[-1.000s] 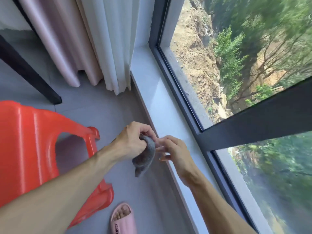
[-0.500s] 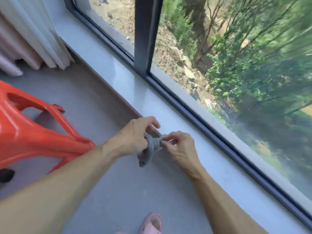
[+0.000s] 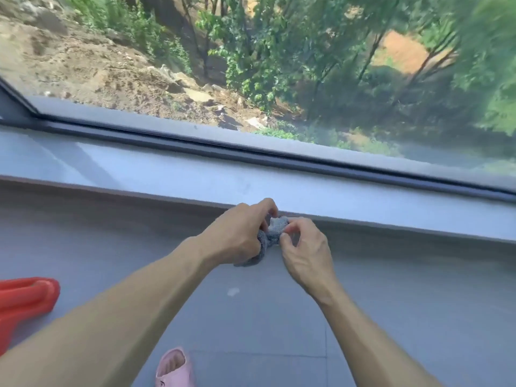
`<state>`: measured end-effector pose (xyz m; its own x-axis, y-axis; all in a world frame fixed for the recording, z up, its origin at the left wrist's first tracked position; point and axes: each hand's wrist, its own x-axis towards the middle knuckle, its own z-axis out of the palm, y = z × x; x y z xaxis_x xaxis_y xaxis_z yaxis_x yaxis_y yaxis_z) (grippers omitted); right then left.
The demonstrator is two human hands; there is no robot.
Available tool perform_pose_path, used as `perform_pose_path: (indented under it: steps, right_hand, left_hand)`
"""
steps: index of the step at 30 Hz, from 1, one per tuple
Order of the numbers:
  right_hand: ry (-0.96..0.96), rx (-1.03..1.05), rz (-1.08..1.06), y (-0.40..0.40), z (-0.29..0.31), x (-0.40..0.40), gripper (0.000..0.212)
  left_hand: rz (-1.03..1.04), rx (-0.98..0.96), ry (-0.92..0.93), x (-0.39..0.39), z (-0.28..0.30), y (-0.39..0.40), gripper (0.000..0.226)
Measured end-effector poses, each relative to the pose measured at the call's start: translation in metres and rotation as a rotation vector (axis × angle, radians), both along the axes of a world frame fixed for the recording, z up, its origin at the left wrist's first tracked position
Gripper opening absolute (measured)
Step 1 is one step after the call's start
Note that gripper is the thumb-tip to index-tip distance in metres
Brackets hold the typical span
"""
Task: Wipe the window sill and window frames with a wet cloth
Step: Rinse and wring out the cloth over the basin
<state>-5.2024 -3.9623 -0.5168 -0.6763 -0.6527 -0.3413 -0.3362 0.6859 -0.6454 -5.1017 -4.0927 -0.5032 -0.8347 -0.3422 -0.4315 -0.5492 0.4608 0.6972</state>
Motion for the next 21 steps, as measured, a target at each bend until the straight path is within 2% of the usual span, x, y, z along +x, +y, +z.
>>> perform_pose_path:
  steps: [4,8,14,19,21]
  right_hand:
    - [-0.09,-0.007,-0.186,0.112,0.007,-0.064,0.006]
    - [-0.09,0.034,-0.315,0.236,0.013,-0.123,0.005]
    - [-0.183,-0.047,-0.766,0.446,0.005,-0.174,0.008]
    - [-0.087,-0.116,-1.107,0.586,0.001,-0.18,0.03]
    - [-0.066,-0.111,-1.156,0.625,-0.003,-0.181,0.038]
  left_hand:
    - [-0.212,-0.071,-0.013,-0.091,0.006,0.096,0.061]
    - [-0.404,-0.114,0.049,-0.177,0.008,0.211,0.058]
    - [-0.749,-0.108,0.15,-0.285,0.002,0.413,0.056]
    - [-1.021,-0.068,0.173,-0.342,-0.012,0.555,0.059]
    - [-1.123,-0.038,0.18,-0.359,-0.015,0.601,0.057]
